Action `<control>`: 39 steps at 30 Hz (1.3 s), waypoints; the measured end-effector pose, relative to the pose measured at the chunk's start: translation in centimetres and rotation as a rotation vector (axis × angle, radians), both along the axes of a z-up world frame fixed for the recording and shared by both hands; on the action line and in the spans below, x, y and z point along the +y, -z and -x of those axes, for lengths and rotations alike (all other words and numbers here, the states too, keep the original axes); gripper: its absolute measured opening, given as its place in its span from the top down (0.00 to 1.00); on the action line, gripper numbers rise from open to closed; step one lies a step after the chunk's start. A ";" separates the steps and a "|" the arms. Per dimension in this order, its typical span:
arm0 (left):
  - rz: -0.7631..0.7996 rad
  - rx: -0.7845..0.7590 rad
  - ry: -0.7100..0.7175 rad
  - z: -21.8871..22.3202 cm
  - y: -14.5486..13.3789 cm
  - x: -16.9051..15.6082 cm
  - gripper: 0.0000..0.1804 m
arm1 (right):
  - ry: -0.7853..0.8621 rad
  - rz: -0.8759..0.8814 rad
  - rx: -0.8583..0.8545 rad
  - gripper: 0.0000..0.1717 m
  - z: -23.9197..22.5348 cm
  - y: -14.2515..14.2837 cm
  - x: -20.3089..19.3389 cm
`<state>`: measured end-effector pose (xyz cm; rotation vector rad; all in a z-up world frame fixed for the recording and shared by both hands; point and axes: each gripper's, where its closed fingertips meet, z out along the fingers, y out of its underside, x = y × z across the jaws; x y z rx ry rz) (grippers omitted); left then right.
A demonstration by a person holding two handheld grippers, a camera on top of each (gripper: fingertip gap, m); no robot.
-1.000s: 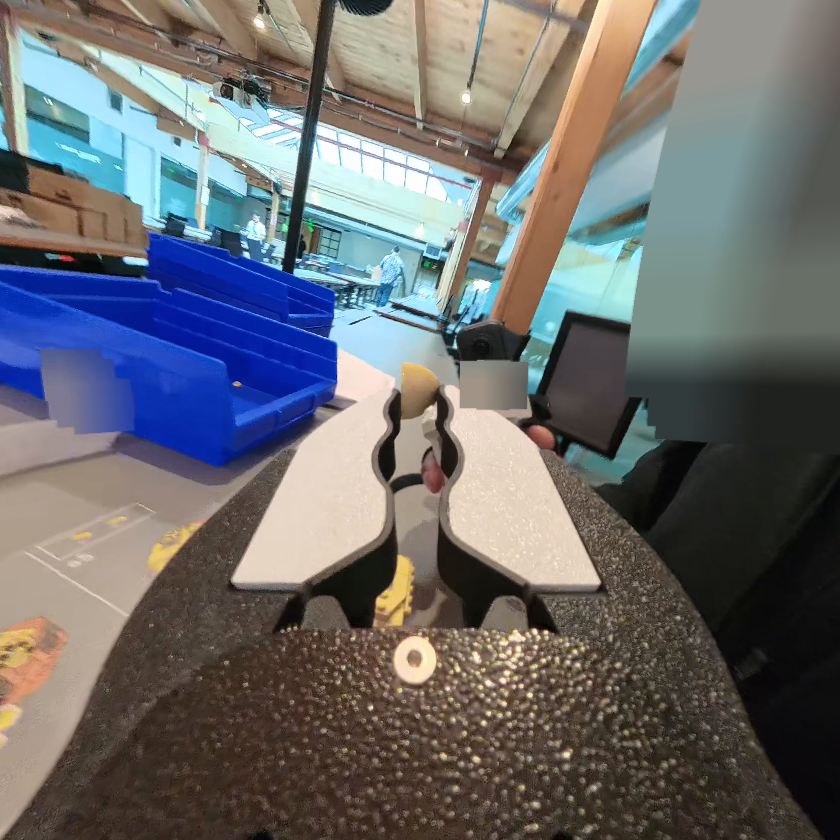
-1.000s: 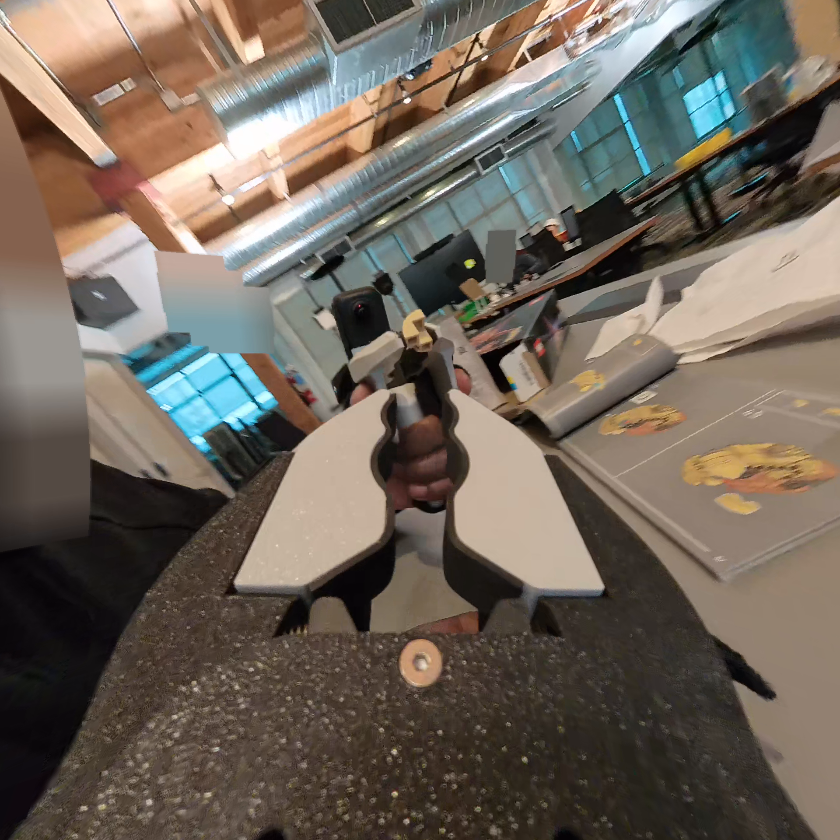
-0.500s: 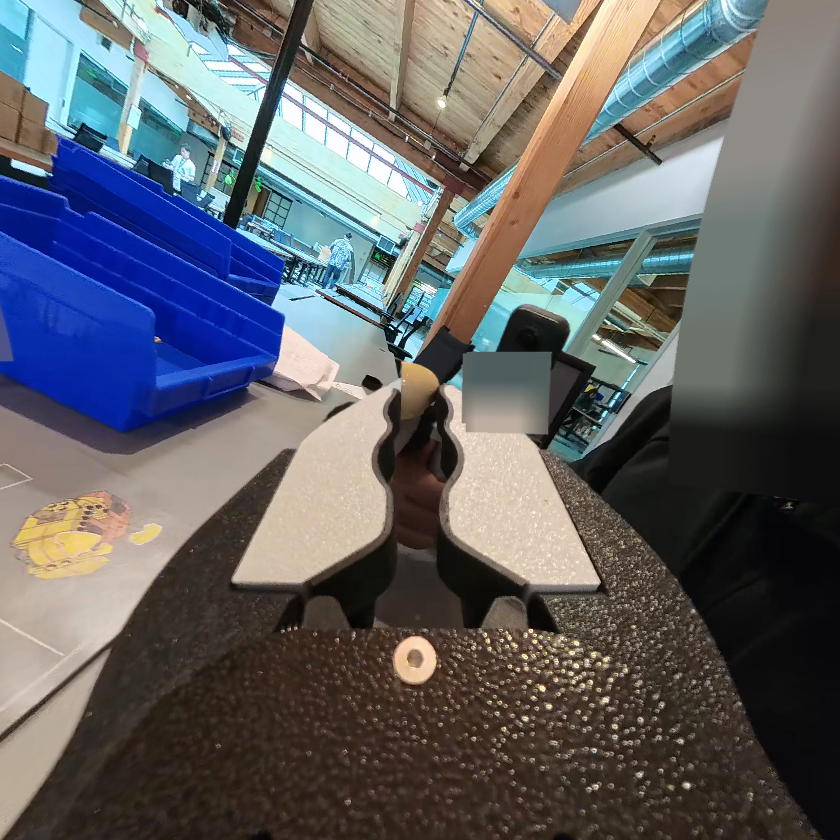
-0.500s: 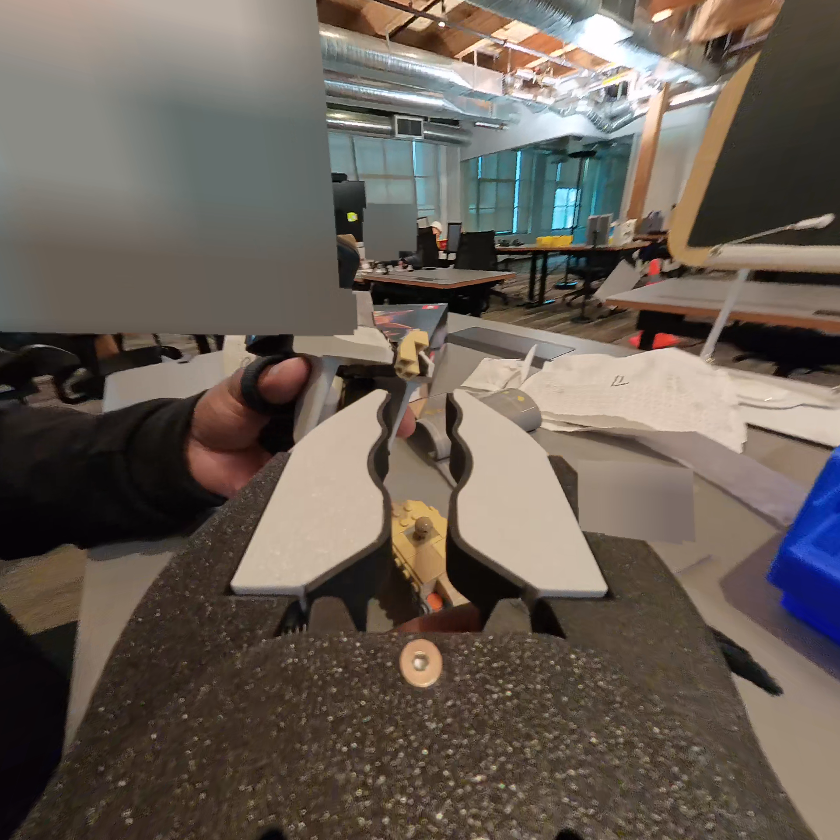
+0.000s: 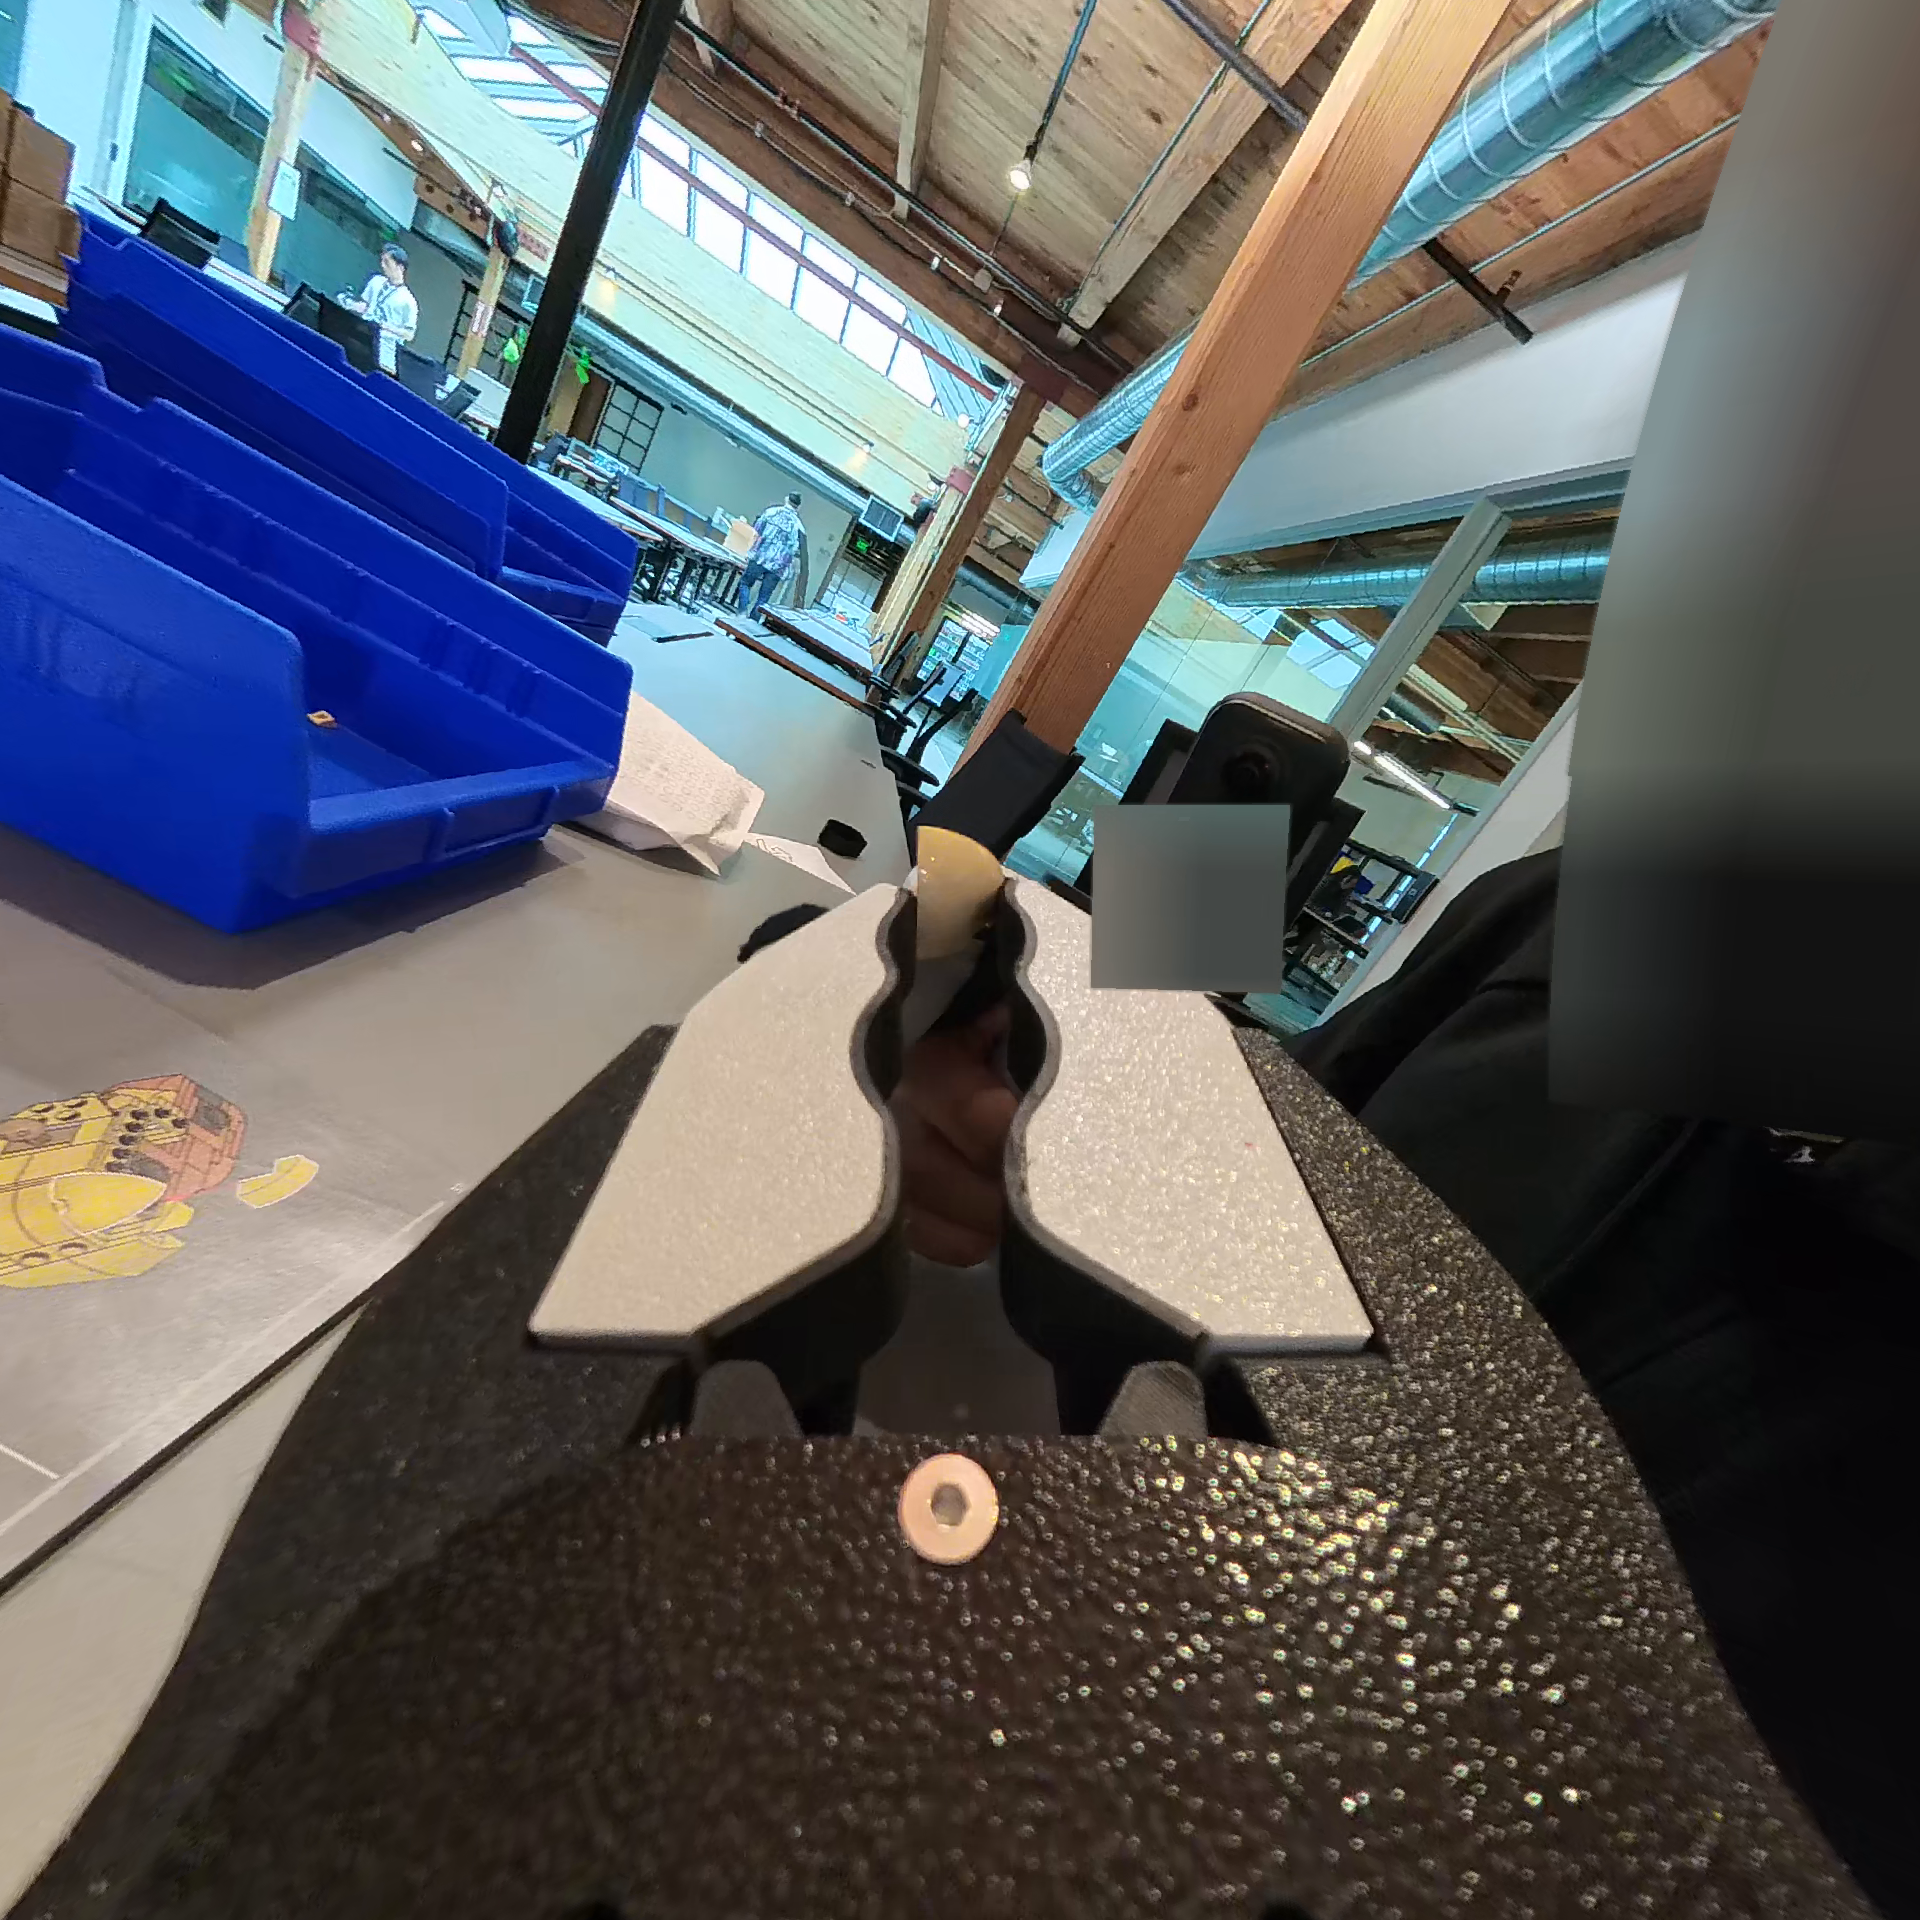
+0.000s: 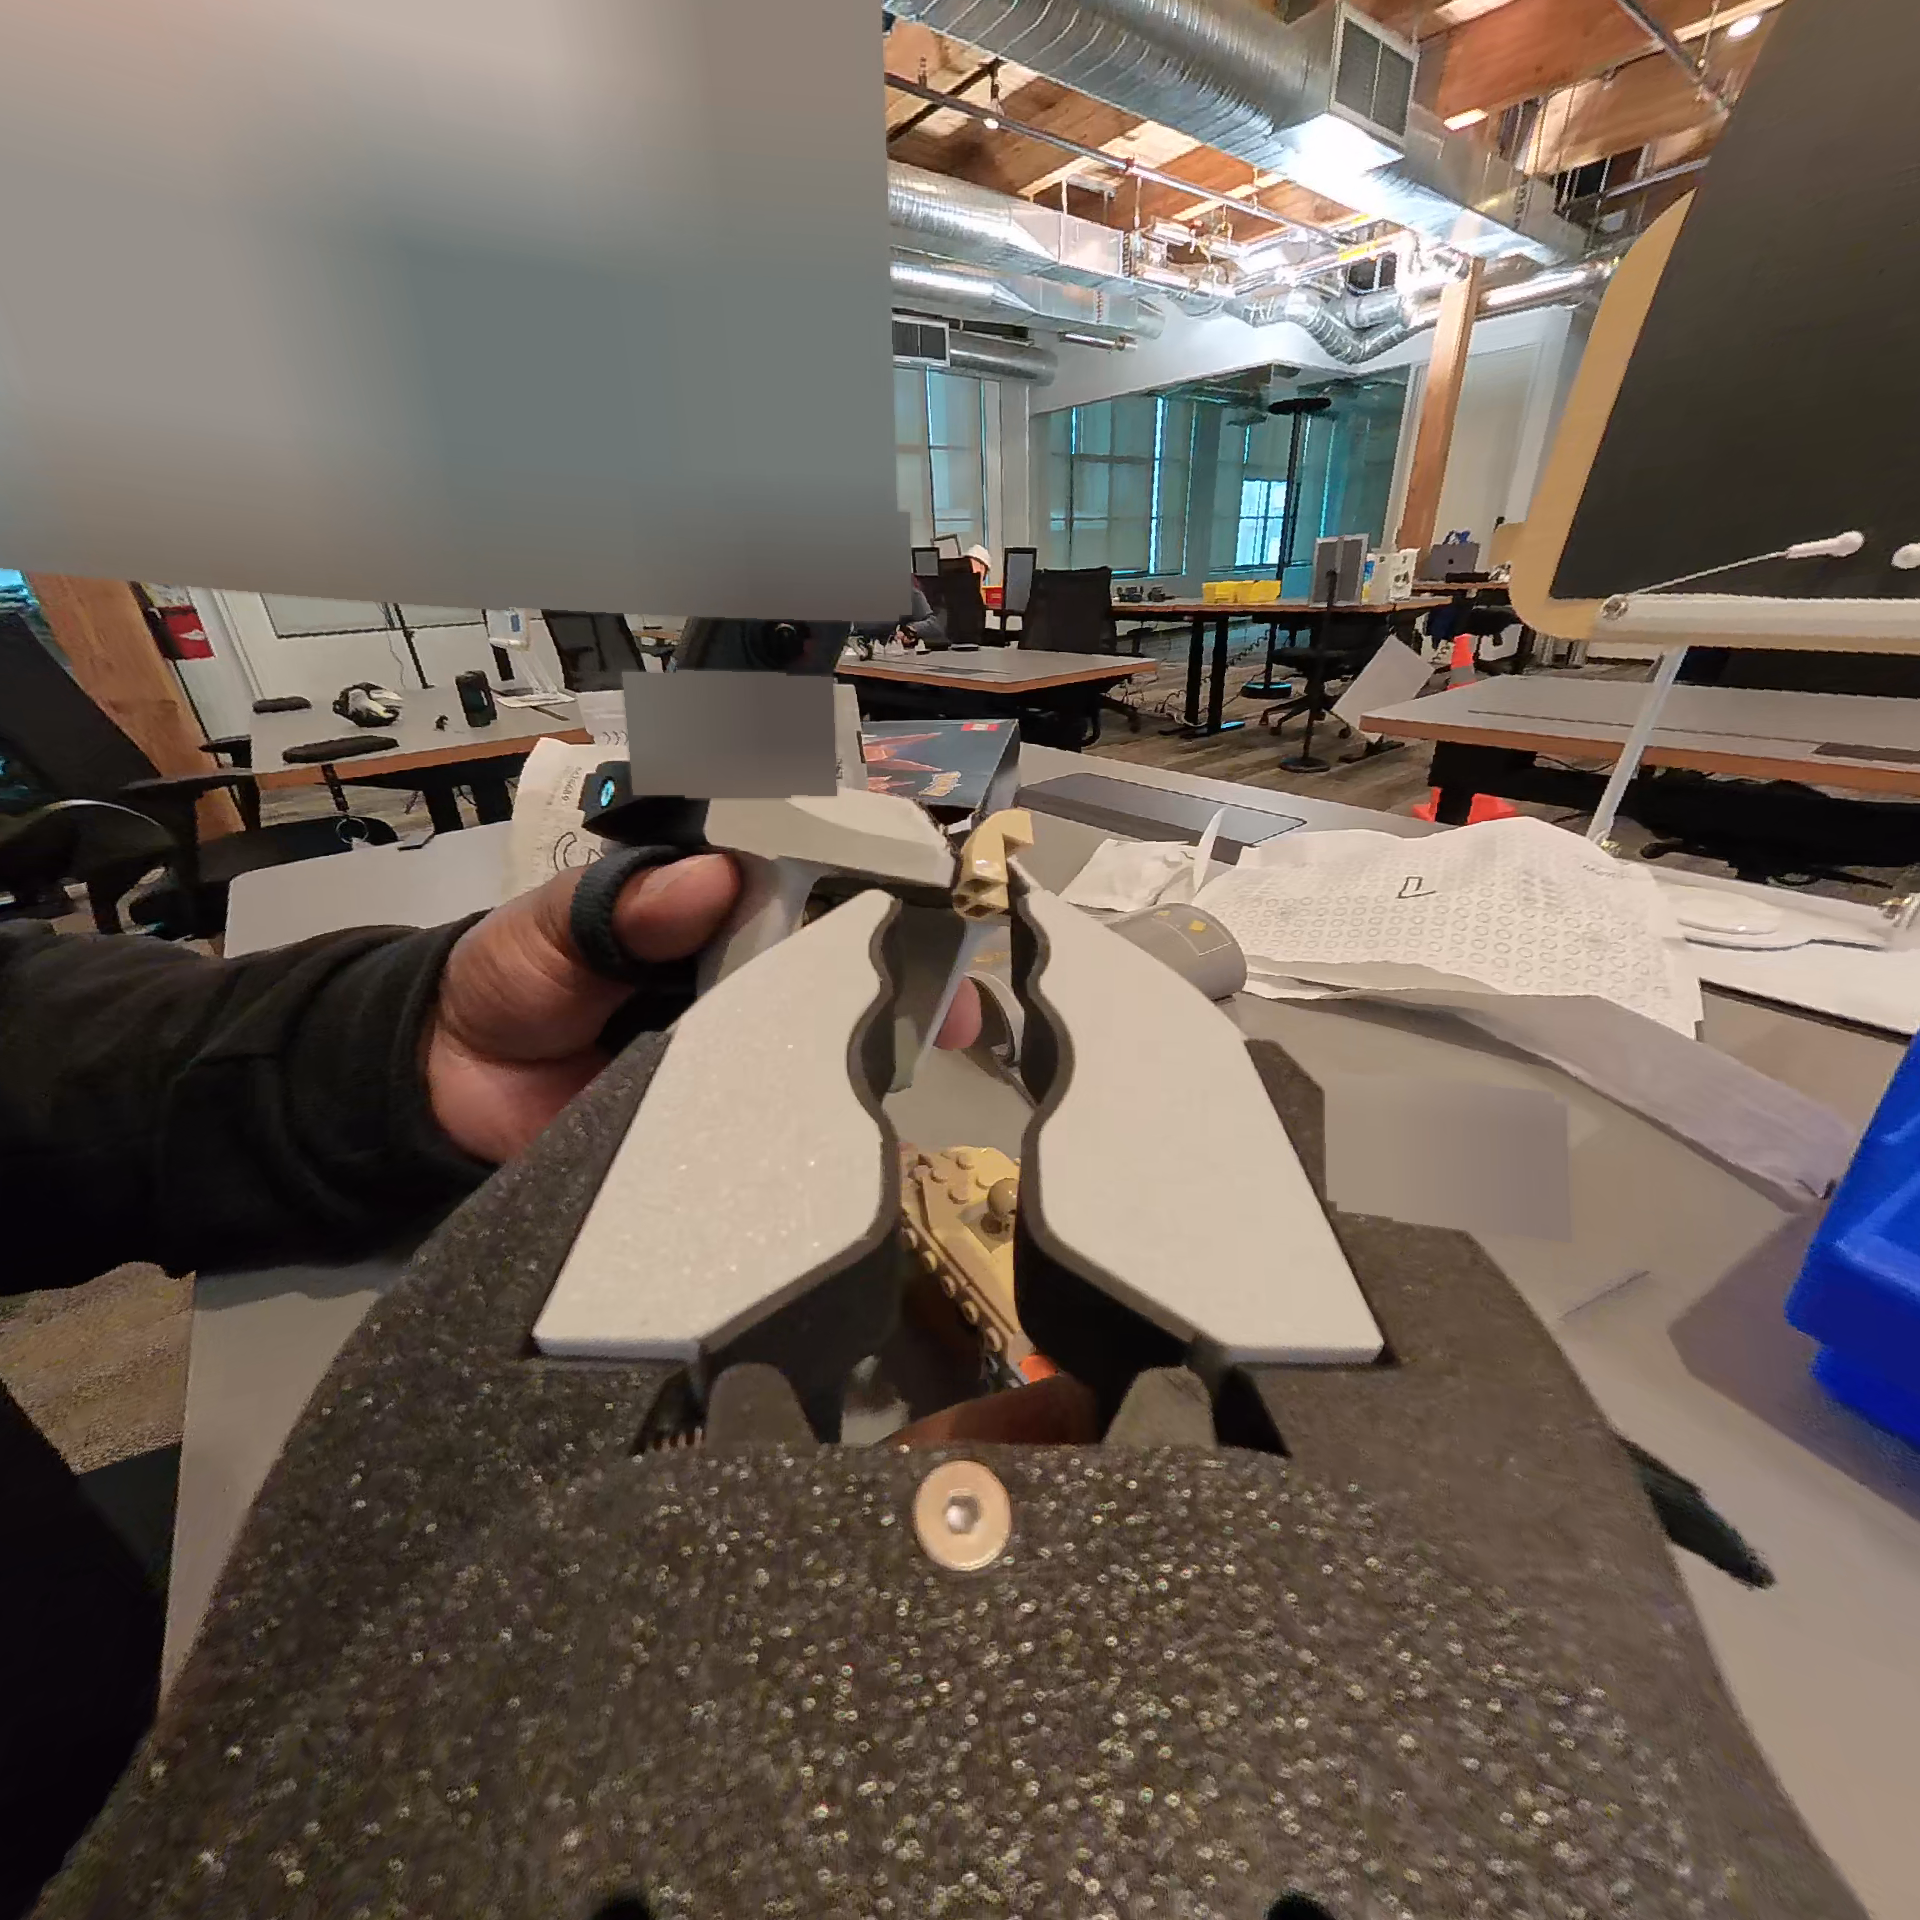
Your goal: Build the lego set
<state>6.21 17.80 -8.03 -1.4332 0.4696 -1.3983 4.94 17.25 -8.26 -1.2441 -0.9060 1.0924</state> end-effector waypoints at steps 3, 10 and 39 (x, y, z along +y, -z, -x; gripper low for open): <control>0.008 -0.005 0.000 0.0 0.0 0.0 0.92 | 0.011 0.001 0.000 0.89 0.0 0.1 0.1; 0.038 -0.001 -0.002 -0.1 0.3 0.2 0.92 | 0.049 -0.021 -0.011 0.90 -0.2 0.2 0.4; 0.055 0.023 0.061 0.1 0.9 0.3 0.92 | -0.127 0.362 0.121 1.00 -1.4 0.8 1.7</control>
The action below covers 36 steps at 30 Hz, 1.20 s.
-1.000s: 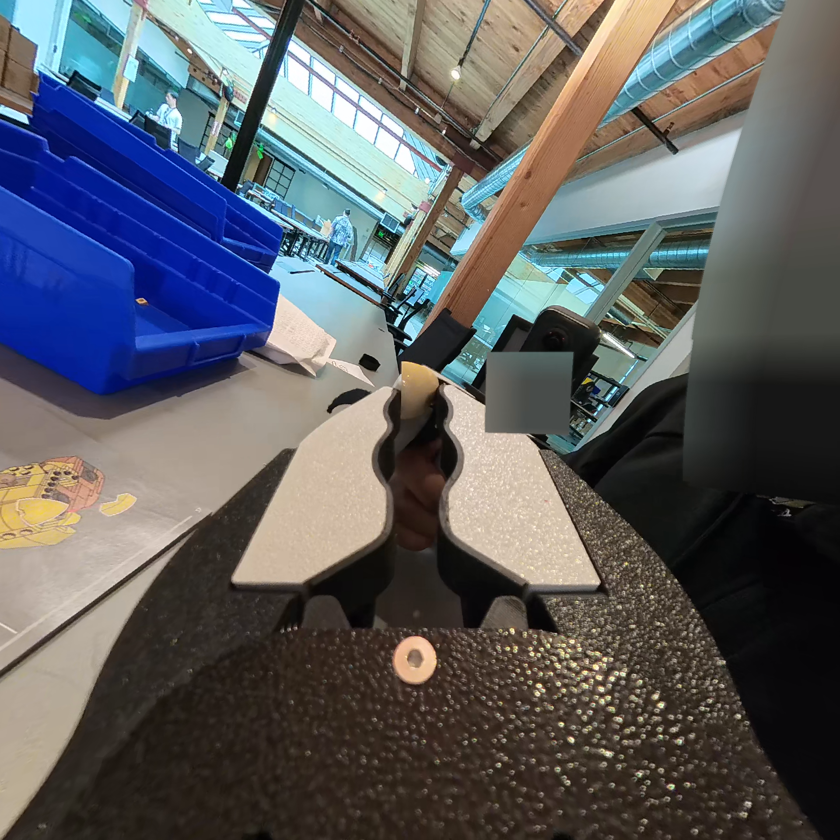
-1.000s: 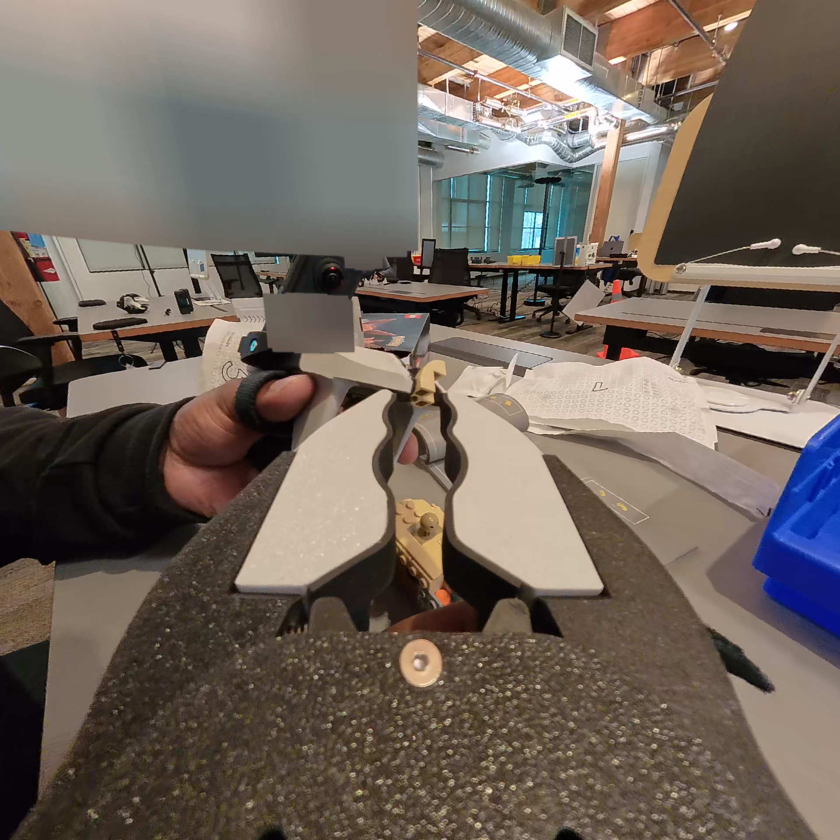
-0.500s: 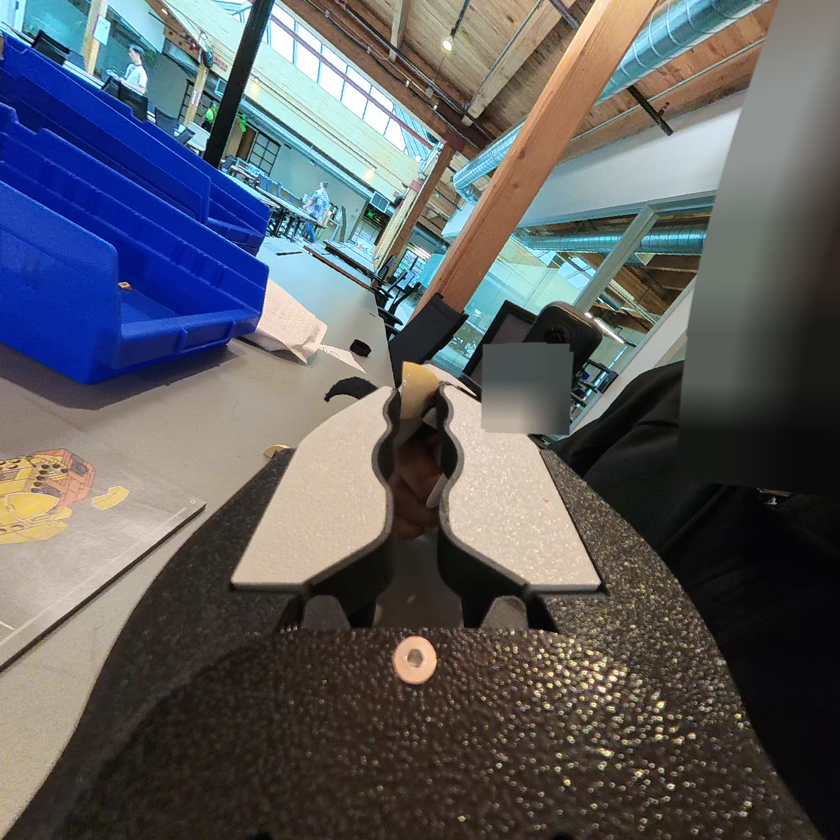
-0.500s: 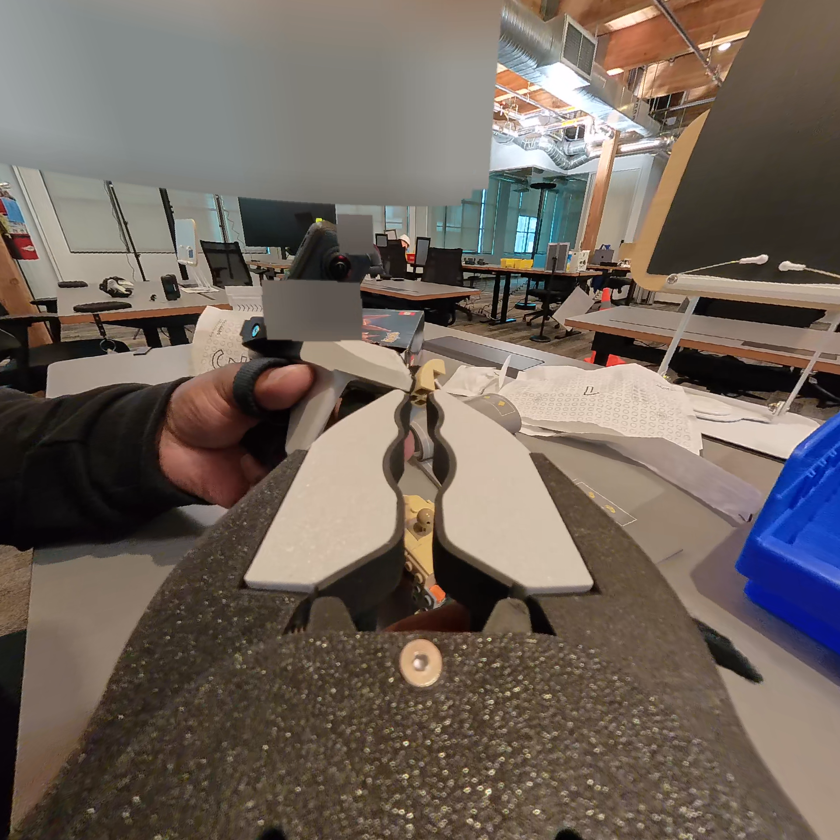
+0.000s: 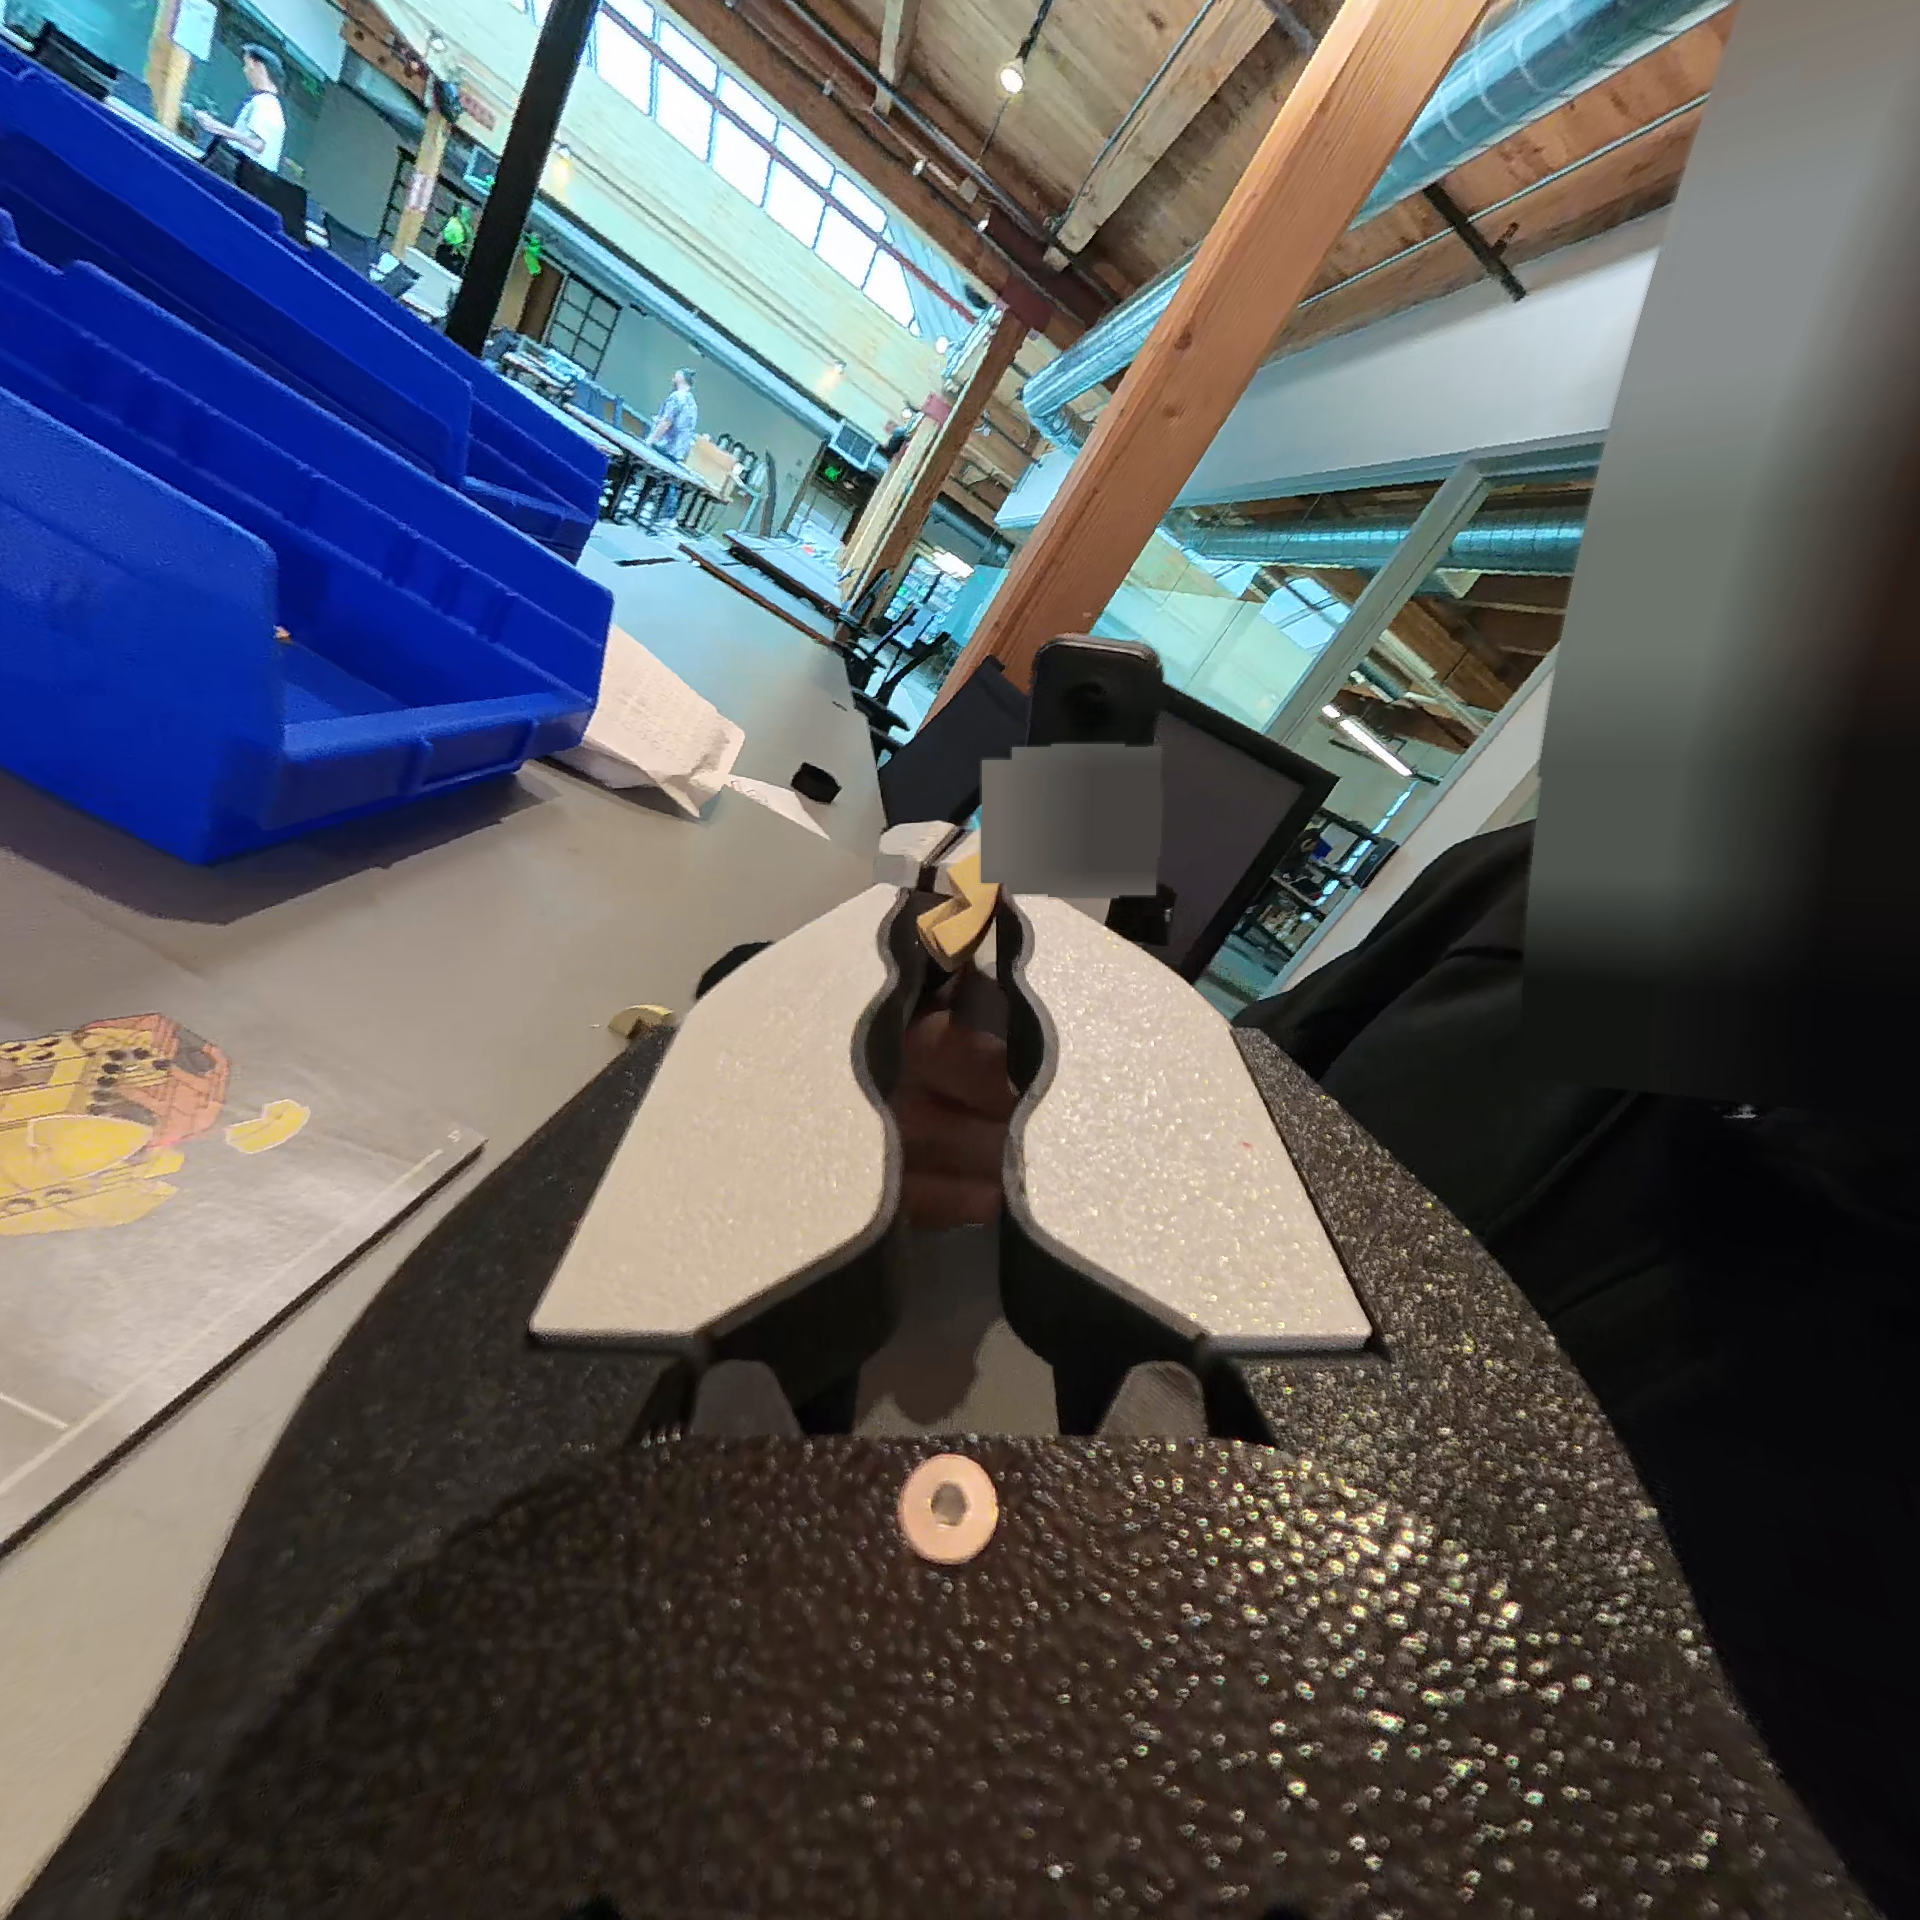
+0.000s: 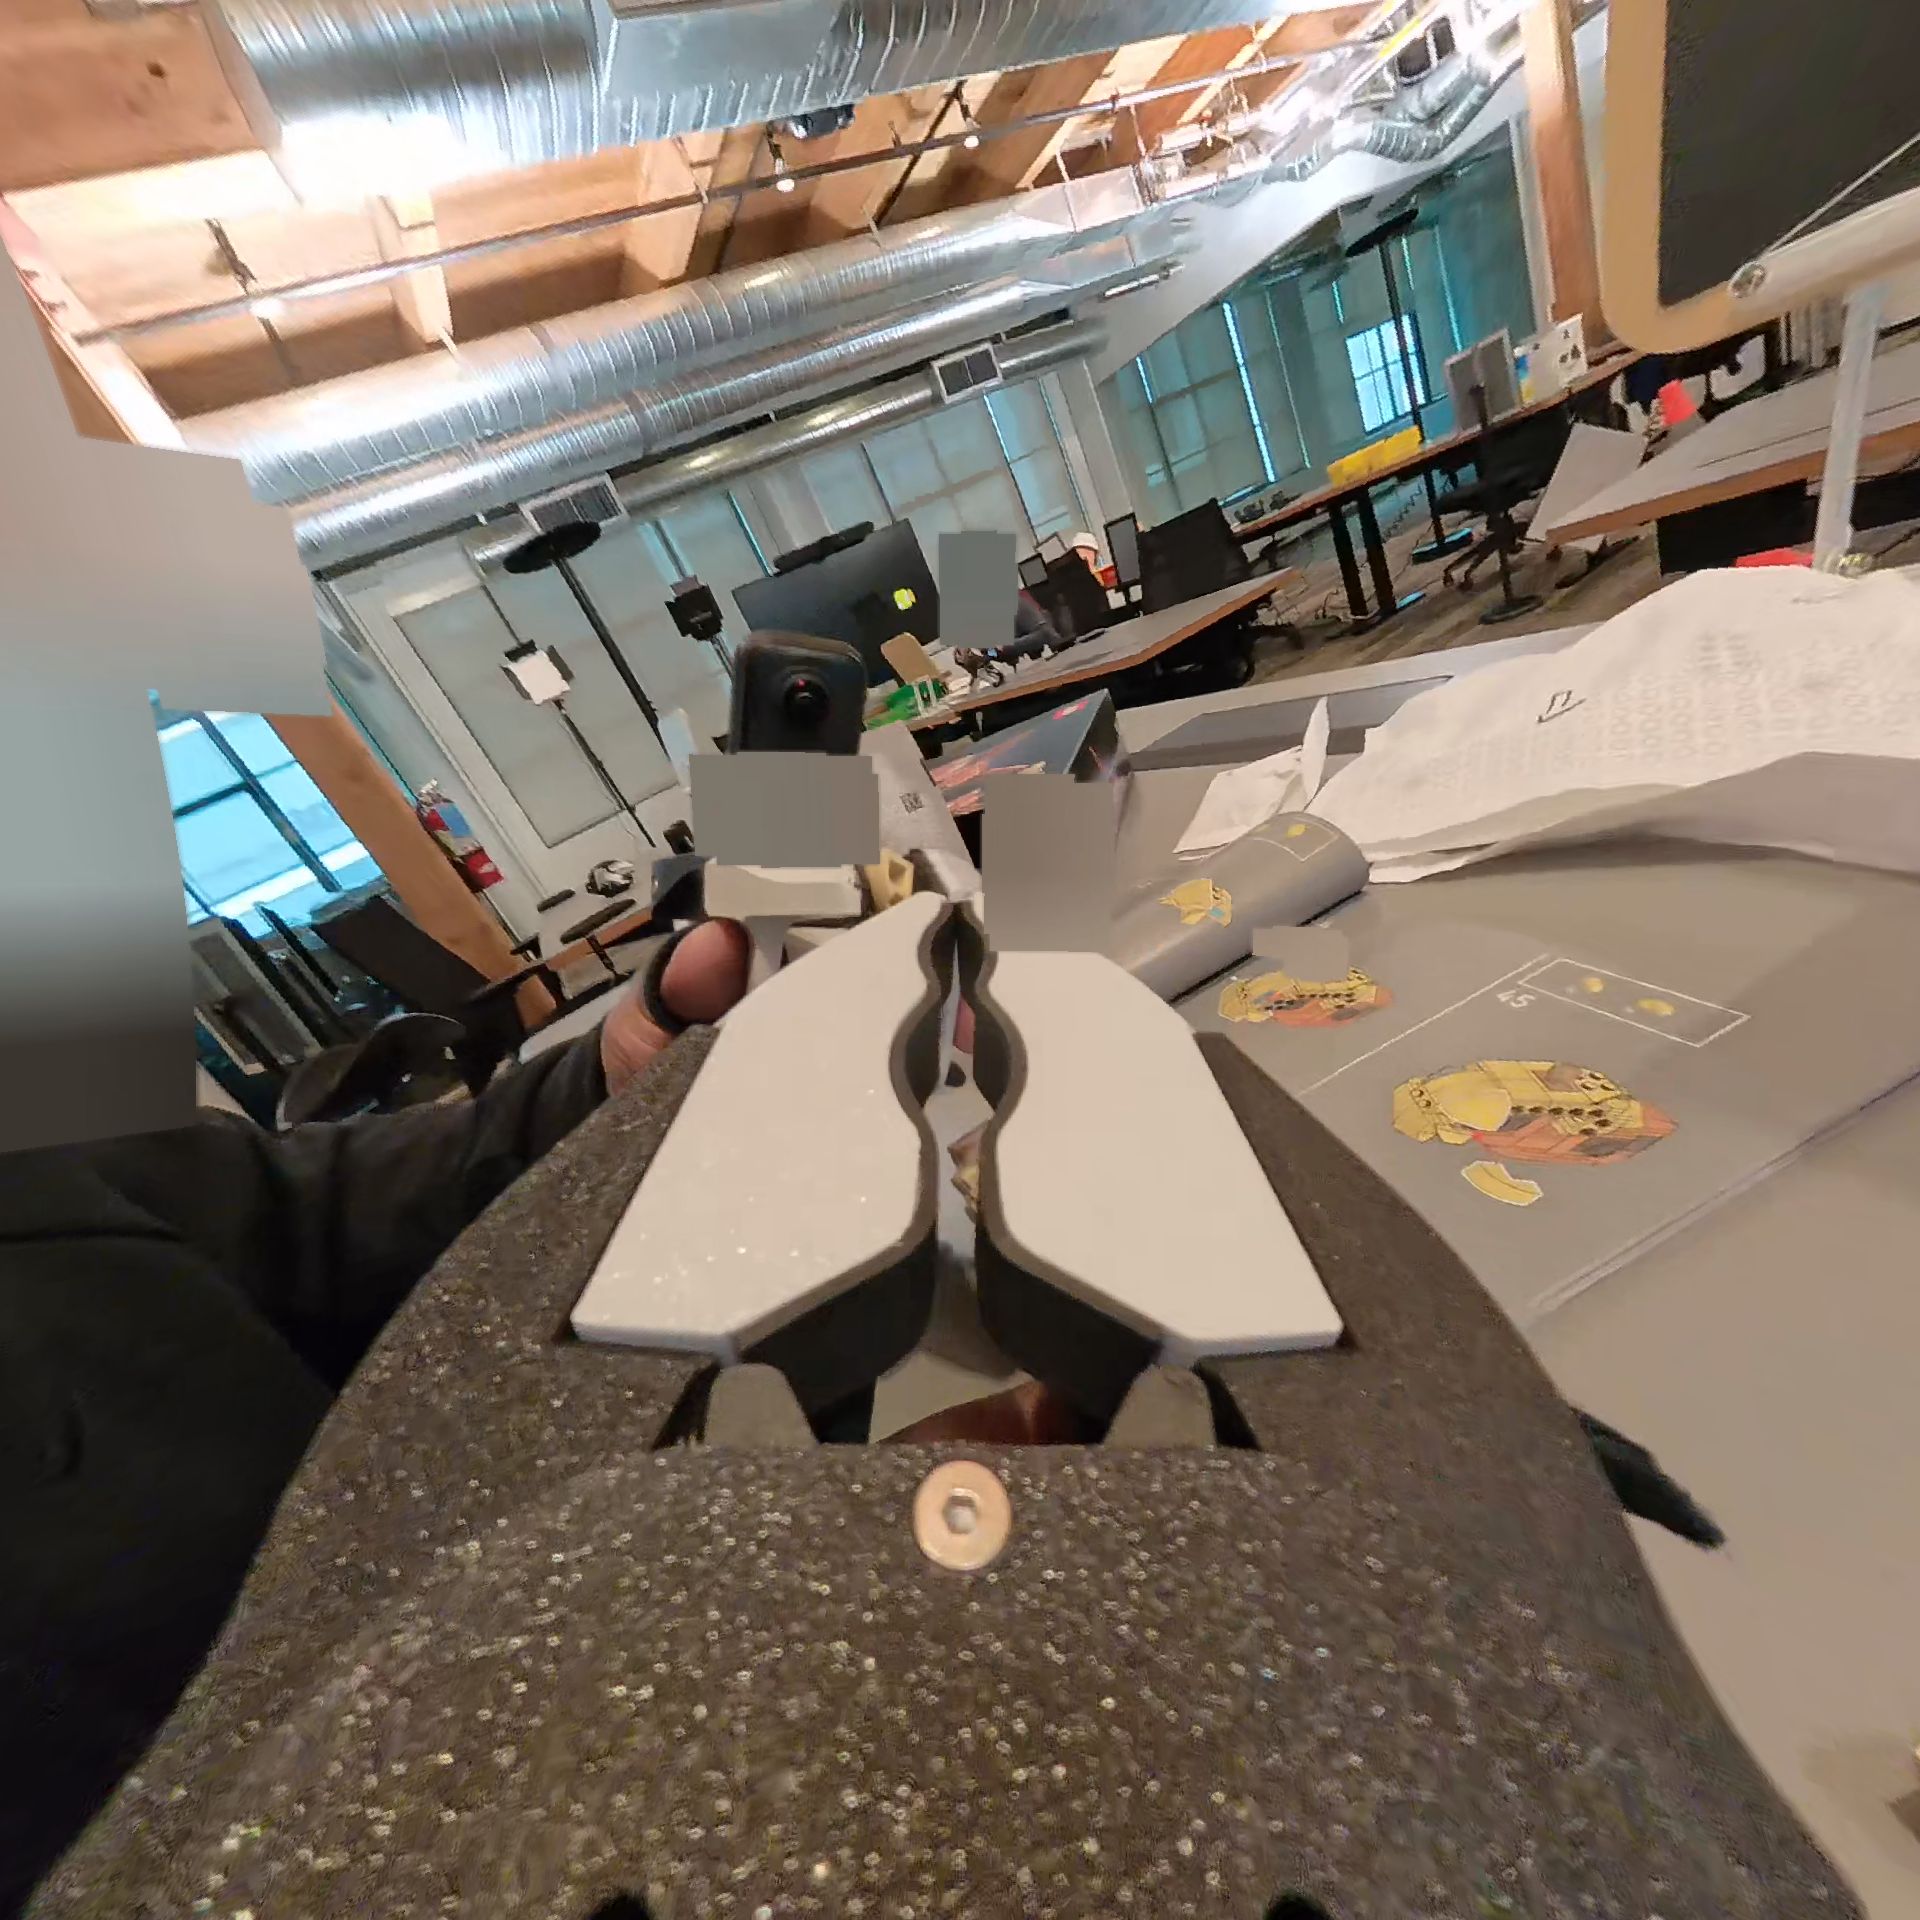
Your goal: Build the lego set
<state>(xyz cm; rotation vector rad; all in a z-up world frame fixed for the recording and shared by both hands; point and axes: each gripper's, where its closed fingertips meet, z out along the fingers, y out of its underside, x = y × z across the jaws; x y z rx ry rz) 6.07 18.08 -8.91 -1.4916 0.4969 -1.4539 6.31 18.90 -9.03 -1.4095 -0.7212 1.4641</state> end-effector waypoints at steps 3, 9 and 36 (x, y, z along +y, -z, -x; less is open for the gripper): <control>0.006 -0.001 -0.016 0.4 0.0 0.2 0.94 | 0.029 -0.059 -0.065 1.00 0.3 0.6 -0.1; 0.101 -0.166 -0.015 1.3 -0.9 0.7 0.95 | 0.061 -0.197 -0.162 0.95 1.4 1.1 -0.8; 0.002 -0.044 0.032 -0.6 -0.4 -0.7 0.95 | -0.154 0.041 -0.020 0.95 1.2 0.6 -1.9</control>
